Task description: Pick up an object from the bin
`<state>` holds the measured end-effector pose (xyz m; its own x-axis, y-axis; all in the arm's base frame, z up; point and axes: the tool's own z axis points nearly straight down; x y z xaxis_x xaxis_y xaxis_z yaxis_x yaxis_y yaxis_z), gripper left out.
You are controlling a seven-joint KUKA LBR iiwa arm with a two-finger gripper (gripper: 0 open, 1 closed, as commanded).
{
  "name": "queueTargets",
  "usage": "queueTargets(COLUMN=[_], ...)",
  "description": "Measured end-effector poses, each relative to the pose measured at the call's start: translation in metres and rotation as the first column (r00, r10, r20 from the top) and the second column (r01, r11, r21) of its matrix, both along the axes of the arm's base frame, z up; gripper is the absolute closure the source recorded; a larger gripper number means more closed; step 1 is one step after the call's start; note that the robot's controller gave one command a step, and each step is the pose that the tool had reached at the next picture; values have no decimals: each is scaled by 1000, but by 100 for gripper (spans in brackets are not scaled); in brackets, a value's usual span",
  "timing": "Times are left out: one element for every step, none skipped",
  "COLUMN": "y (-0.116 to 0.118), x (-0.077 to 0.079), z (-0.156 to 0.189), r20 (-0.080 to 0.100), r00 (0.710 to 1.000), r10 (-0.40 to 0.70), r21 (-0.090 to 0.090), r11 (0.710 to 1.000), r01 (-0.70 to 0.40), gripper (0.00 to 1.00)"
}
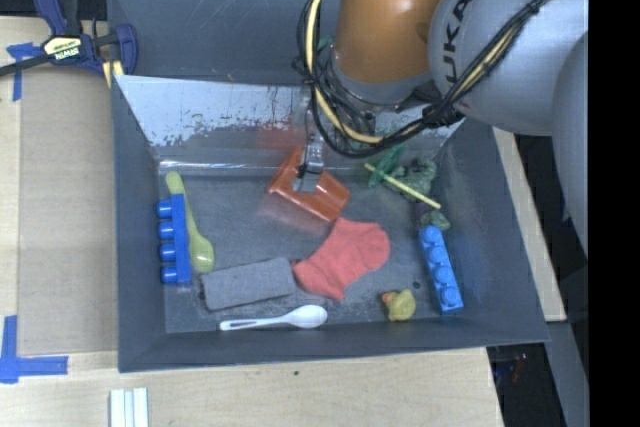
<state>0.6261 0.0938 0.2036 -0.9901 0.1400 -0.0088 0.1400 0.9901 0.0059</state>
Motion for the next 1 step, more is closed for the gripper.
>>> queueTargets(y=[-47], x=[-3], z=[-5], r20=[2], r00=[995], r10=[-104], r21=[0], r11=[995], r01=[104], gripper=[0])
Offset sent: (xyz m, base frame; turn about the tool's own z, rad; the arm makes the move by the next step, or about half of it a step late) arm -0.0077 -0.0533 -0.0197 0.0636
